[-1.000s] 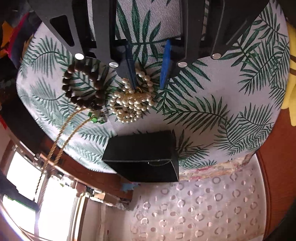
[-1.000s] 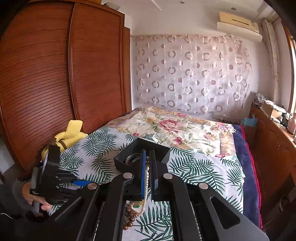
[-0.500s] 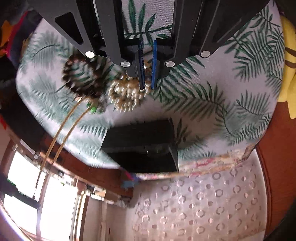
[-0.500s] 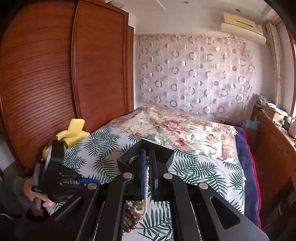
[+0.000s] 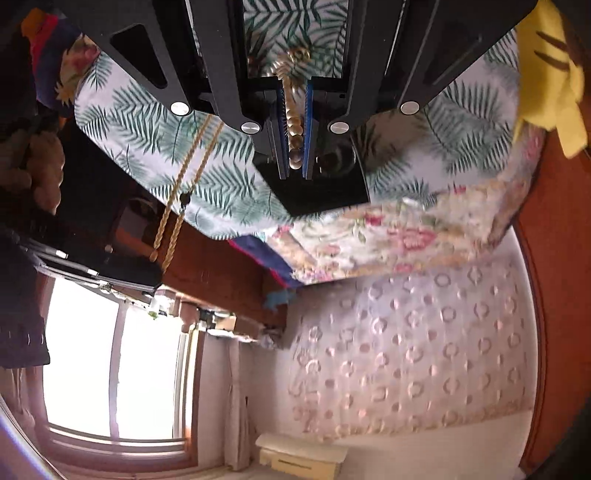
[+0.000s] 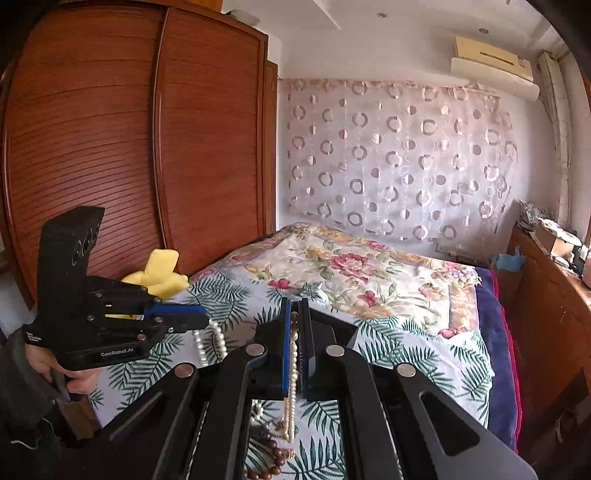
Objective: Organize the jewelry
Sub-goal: 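Lower the pearl necklace into the box with the left tool while the right tool holds its necklace above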
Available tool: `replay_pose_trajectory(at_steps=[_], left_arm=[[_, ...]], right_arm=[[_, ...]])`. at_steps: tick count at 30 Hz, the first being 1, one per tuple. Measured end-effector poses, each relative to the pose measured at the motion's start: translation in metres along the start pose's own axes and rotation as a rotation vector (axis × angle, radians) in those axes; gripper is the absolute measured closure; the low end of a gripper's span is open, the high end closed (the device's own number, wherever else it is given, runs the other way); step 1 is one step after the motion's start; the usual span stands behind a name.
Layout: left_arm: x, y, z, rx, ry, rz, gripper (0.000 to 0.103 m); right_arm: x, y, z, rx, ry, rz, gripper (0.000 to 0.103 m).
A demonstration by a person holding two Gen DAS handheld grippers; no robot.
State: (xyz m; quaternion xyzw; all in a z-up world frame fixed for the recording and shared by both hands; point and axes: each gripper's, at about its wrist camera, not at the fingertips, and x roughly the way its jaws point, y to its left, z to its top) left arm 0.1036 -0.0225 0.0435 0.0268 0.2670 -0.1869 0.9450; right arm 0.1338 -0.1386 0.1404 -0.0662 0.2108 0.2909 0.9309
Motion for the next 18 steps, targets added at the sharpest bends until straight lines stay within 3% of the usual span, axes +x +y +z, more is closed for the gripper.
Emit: replay_pose_trajectory(at_steps=[18], left_arm=[[0.0,0.015,0.095,-0.014,-0.097,0.031,0.097]], right_arm=[[0.022,0.0,0.063,-0.058,-0.038,-0.025,0.098]])
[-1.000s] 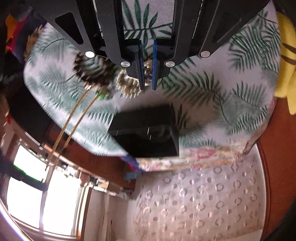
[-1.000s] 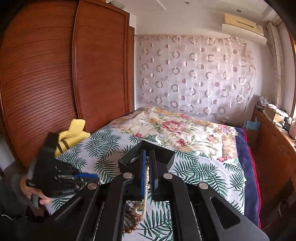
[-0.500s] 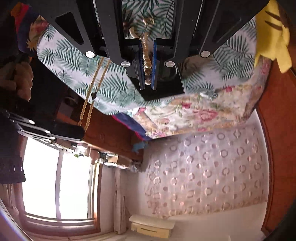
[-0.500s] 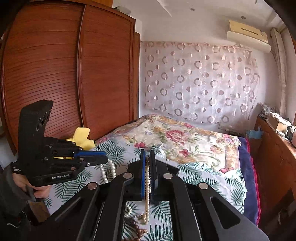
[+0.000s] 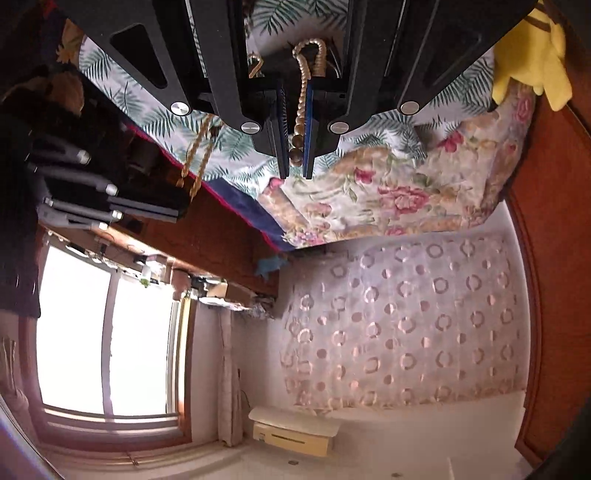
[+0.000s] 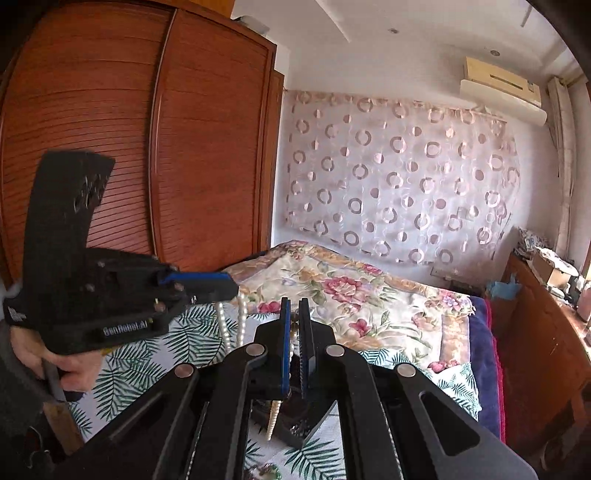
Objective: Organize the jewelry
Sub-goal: 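Lower the pearl necklace into the box with the left tool while the right tool holds its necklace above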
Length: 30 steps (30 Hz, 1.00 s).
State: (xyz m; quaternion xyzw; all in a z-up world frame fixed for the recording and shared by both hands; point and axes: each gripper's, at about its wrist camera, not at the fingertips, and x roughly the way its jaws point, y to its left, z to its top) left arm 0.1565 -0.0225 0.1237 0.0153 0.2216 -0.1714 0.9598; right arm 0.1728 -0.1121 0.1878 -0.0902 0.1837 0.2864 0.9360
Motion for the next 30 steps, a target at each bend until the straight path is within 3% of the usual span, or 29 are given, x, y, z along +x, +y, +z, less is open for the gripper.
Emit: replay_pose_trajectory(at_steps=[7,13,23,30], left_arm=[[0.01,0.009,0.031,-0.009,-0.015,0.013,0.097],[0.028,0.016,0.033,-0.019,0.017,0.018,0.097],[0.088,0.033,-0.027,-0.074,0.152,-0.005,0.097],[0.098,0.031,-0.066,-0.073,0.196,-0.009,0.096]], right_arm=[[0.014,-0.016,0.01,0.012,0.004,-0.018,0.098],[0.031,-0.03,0.01,0.037,0.02,-0.02,0.098],[0.067,-0.043,-0.003,0.082,0.067,-0.015,0.098],[0.108,-0.045,-0.037,0.125,0.162,0.001,0.098]])
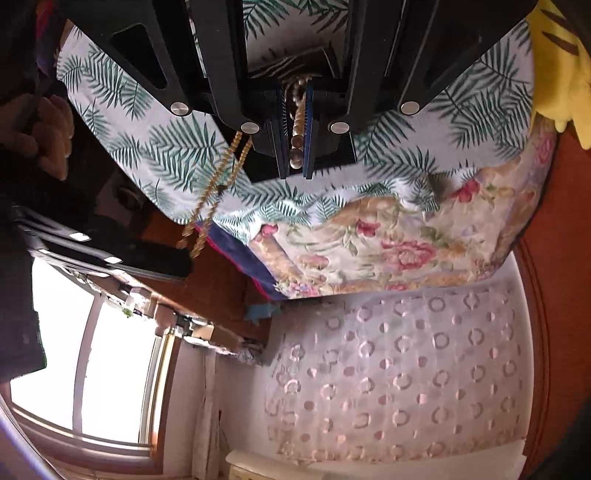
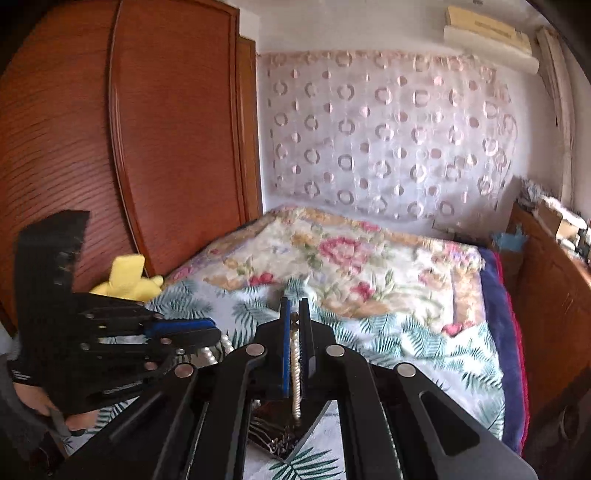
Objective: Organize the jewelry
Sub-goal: 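Lower the pearl necklace into the box with the left tool while the right tool holds its necklace above, then open both tools over the black box to drop the pearl and bead necklaces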
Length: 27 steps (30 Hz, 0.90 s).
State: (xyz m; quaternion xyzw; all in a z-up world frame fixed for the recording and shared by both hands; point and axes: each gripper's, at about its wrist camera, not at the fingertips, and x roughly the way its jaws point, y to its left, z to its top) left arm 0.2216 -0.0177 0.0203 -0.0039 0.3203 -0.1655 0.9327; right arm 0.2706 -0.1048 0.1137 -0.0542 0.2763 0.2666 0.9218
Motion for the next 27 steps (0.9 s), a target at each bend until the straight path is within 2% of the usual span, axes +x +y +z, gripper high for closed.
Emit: replay_pose_trajectory(at_steps=[8,11,15,17,19,20,21,26,27], left_arm=[[0.009,0.005,-0.022,-0.001,0.025,0.017,0.095],[0.005,0.005,-0.027,0.0,0.01,0.021,0.072],[-0.003,0.002,-0.034,0.019,-0.009,0.04,0.057],[-0.008,0.0,-0.04,0.027,-0.025,0.056,0.043],[-0.011,-0.001,-0.044,0.042,-0.031,0.076,0.036],[-0.013,-0.003,-0.048,0.053,-0.036,0.087,0.029],[-0.015,-0.003,-0.05,0.056,-0.041,0.092,0.023],[-0.024,-0.006,-0.067,0.053,-0.051,0.094,0.008],[-0.026,-0.006,-0.071,0.054,-0.052,0.096,0.008]], right_arm=[[0.04,-0.003,-0.035,0.039,0.105,0.033,0.098],[0.046,0.002,-0.042,0.035,0.125,0.046,0.097],[0.048,0.008,-0.047,0.03,0.129,0.051,0.097],[0.047,0.011,-0.048,0.026,0.132,0.049,0.095],[0.045,0.012,-0.05,0.022,0.127,0.048,0.078],[0.043,0.012,-0.051,0.025,0.122,0.046,0.068],[0.04,0.012,-0.051,0.027,0.117,0.049,0.067],[0.022,0.014,-0.061,0.025,0.098,0.049,0.067],[0.018,0.015,-0.065,0.024,0.098,0.047,0.067]])
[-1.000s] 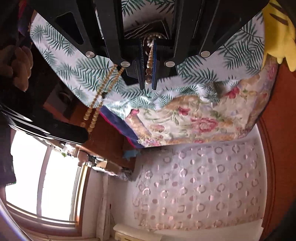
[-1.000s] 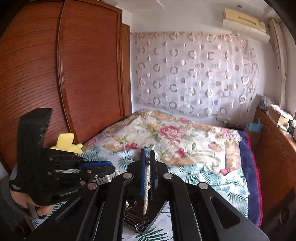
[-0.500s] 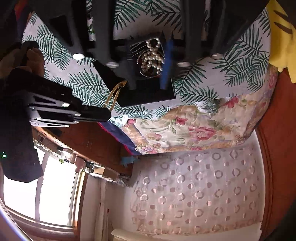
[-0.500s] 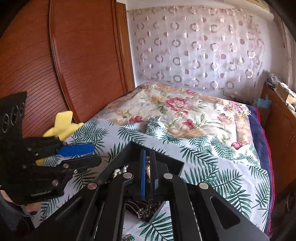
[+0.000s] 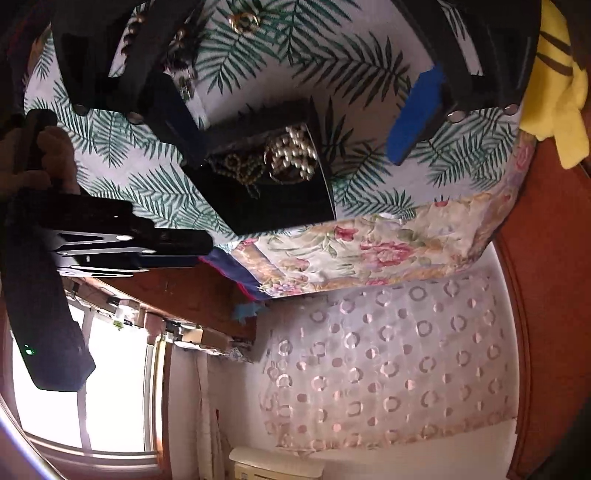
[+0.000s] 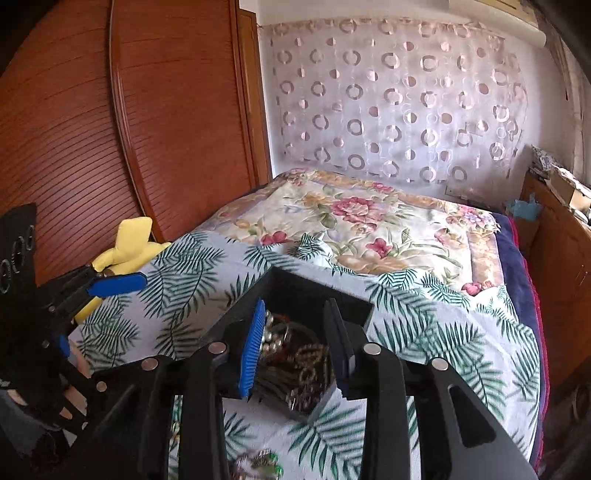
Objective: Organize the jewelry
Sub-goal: 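Open both tools over the black box to drop the pearl and bead necklaces, then grasp the brown wooden bead bracelet with the right tool while the left tool grasps the gold ring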
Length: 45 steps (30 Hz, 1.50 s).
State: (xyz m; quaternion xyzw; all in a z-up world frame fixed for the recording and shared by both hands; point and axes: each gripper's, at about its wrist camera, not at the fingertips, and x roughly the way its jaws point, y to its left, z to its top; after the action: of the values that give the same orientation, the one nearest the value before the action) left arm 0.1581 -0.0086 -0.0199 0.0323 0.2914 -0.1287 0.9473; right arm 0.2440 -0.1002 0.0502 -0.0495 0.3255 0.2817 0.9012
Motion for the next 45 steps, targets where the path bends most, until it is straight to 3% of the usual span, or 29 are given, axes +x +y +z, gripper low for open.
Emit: replay_pose_trajectory(at_steps=[14,22,27,30,33,37,41,45], left_arm=[[-0.022,-0.003,-0.065,-0.026,0.066,-0.022,0.008],[-0.026,-0.001,-0.082,-0.036,0.103,-0.013,0.008],[-0.023,-0.002,-0.086,-0.033,0.12,-0.01,0.008],[-0.022,-0.002,-0.086,-0.037,0.12,-0.012,0.008],[-0.021,-0.005,-0.089,-0.027,0.128,-0.007,0.008],[-0.019,-0.007,-0.091,-0.025,0.147,-0.006,0.008],[-0.016,-0.011,-0.091,-0.016,0.165,-0.02,0.008],[-0.012,-0.017,-0.091,-0.005,0.185,-0.053,0.03]], right_arm=[[-0.022,0.011,-0.097,0.012,0.11,0.015,0.067],[-0.026,0.016,-0.139,0.042,0.182,0.022,0.067],[-0.025,0.026,-0.149,0.035,0.217,0.037,0.068],[-0.021,0.031,-0.15,0.027,0.234,0.03,0.077],[-0.016,0.034,-0.15,0.008,0.249,-0.006,0.08],[-0.016,0.034,-0.152,0.002,0.245,-0.014,0.088],[-0.024,0.037,-0.154,-0.02,0.223,0.004,0.088],[-0.044,0.036,-0.149,-0.004,0.163,0.026,0.088]])
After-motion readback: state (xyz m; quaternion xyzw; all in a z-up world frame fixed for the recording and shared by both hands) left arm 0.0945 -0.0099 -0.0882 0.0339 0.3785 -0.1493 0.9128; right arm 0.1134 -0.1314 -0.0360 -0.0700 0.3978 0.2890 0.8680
